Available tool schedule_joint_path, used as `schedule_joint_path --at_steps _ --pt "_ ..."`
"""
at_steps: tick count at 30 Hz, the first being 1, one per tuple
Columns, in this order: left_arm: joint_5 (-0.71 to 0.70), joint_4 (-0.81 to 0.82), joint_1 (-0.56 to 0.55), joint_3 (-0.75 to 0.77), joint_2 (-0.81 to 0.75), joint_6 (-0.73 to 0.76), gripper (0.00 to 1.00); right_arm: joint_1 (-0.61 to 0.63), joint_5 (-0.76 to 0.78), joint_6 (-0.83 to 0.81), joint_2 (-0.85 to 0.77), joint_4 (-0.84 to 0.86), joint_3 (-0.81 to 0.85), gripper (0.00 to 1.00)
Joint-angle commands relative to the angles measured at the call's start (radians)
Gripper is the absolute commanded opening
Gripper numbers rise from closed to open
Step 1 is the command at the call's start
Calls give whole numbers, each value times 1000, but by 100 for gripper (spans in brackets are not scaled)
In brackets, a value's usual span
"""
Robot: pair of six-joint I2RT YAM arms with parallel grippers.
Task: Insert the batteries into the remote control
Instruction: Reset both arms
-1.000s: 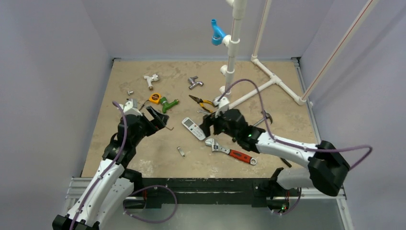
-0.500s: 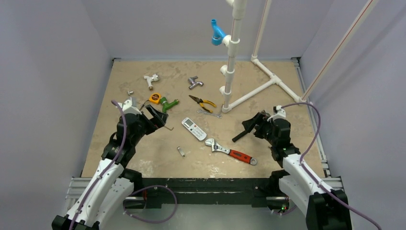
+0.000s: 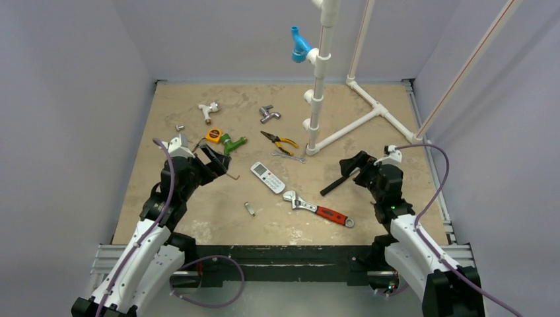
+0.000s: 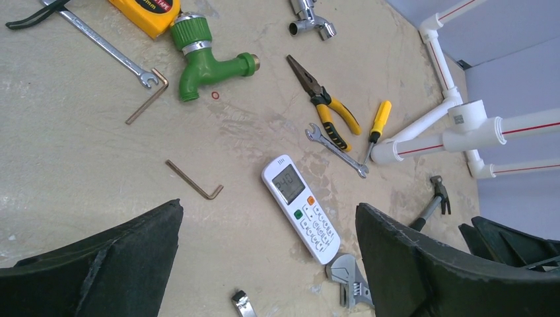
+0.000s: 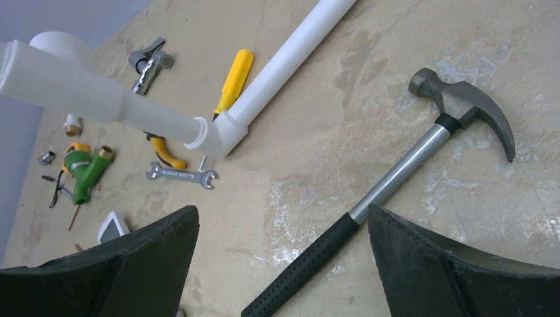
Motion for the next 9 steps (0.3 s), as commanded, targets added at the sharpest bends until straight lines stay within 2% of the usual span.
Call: schedule_joint_path --at_steps 1,9 --pt "-16 35 8 -1 -8 16 100 1 66 -10 -15 36 11 99" --pt "1 13 8 42 -36 72 100 0 85 0 1 59 4 99"
